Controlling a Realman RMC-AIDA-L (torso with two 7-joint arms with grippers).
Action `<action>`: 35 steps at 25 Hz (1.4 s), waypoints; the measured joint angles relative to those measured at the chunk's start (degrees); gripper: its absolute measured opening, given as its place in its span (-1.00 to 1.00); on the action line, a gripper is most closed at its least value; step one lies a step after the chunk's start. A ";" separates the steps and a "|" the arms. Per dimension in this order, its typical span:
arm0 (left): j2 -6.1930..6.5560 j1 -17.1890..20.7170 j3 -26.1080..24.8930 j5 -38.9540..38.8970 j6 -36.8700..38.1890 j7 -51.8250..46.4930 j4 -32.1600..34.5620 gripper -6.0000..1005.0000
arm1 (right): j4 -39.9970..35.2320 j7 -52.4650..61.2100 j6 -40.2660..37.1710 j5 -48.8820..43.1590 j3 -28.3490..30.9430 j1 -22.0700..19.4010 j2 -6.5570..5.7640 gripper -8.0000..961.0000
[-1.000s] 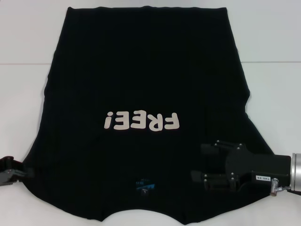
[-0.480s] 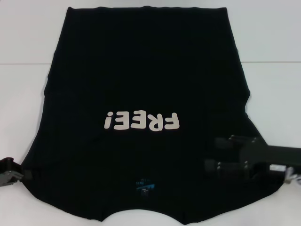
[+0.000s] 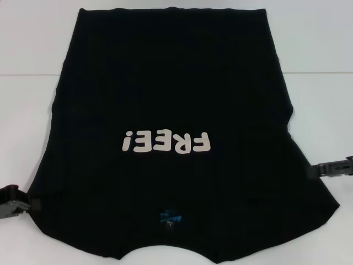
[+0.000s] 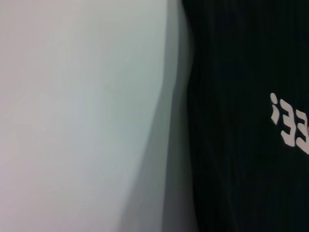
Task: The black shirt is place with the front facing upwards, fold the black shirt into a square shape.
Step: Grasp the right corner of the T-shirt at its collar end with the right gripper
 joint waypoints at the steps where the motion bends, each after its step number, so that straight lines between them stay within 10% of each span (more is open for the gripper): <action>1: 0.01 0.00 -0.01 -0.08 0.02 0.01 0.00 -0.93 | -0.01 2.76 -0.92 -1.73 0.49 0.72 -0.39 0.86; 35: 0.25 -0.78 0.11 -0.62 -0.09 0.10 0.01 -0.93 | 8.98 6.29 4.57 -16.15 -0.83 5.49 -0.64 0.85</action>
